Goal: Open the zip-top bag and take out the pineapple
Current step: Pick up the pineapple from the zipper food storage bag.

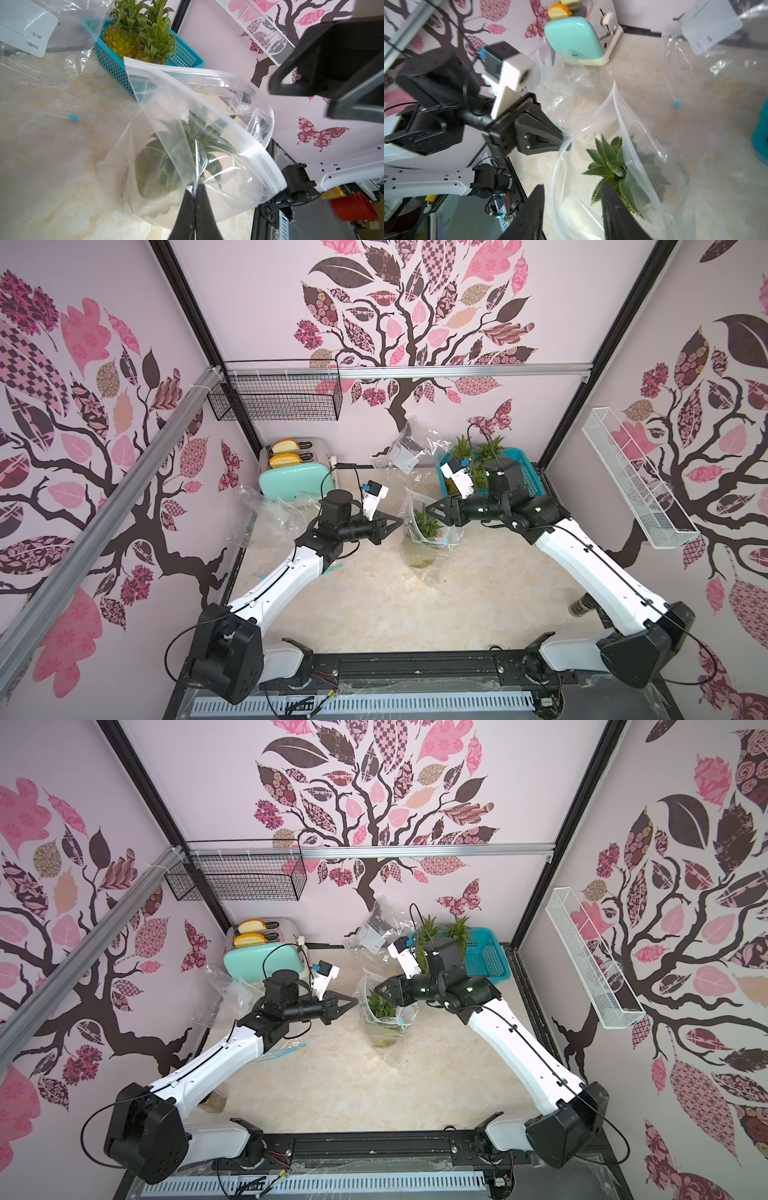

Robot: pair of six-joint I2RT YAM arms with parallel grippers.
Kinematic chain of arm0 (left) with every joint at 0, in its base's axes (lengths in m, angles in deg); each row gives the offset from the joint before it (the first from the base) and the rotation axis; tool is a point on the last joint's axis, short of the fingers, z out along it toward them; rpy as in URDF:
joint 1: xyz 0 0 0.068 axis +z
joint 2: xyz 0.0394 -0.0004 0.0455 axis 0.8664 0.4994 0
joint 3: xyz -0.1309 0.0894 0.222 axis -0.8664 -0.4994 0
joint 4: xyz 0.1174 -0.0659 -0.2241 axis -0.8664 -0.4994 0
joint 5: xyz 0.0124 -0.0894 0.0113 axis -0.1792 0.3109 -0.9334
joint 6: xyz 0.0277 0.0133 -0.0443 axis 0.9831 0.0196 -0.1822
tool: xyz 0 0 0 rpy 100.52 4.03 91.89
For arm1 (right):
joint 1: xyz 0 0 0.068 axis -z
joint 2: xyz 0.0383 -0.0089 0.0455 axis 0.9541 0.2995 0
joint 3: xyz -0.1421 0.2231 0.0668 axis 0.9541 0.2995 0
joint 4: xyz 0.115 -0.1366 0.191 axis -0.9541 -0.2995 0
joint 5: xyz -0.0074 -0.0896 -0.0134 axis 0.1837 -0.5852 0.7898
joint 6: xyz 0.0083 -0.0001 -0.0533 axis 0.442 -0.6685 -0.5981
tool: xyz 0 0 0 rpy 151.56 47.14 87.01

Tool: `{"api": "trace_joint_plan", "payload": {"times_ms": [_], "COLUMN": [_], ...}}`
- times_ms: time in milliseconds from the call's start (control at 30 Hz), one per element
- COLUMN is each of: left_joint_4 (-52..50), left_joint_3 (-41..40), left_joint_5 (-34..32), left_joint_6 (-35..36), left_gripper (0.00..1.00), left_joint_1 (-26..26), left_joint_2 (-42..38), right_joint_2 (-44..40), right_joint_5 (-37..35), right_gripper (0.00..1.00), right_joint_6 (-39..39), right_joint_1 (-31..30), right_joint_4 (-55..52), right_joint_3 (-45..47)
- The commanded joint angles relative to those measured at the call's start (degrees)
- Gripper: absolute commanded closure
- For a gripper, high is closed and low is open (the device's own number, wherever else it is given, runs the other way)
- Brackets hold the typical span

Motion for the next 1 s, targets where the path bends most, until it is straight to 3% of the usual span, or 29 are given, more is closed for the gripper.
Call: {"api": "trace_joint_plan", "payload": {"times_ms": [0, 267, 600, 967], "left_joint_4": [3.06, 4.31, 8.7, 17.82], "left_joint_3": [-0.88, -1.06, -2.41, -6.54], "left_joint_5": [0.79, 0.97, -0.15, -1.78], "left_joint_6": [-1.13, -1.5, -3.29, -7.0], "left_gripper": [1.0, 1.0, 1.0, 1.0], "left_joint_1": [-0.01, 0.03, -0.01, -0.01], "left_joint_2": [-0.61, 0.55, 2.51, 4.29], "right_joint_2": [2.68, 7.37, 13.51, 20.32], "right_joint_5": [-3.53, -12.61, -21.05, -23.78], "right_gripper": [0.5, 0.4, 0.35, 0.34], "right_joint_6": [-0.64, -0.29, -0.56, -0.97], "right_joint_1": [-1.35, -2.47, -5.19, -6.53], "right_joint_4": [-4.57, -8.02, -13.76, -18.82], "right_joint_3": [-0.95, -4.04, -12.81, -17.14]}}
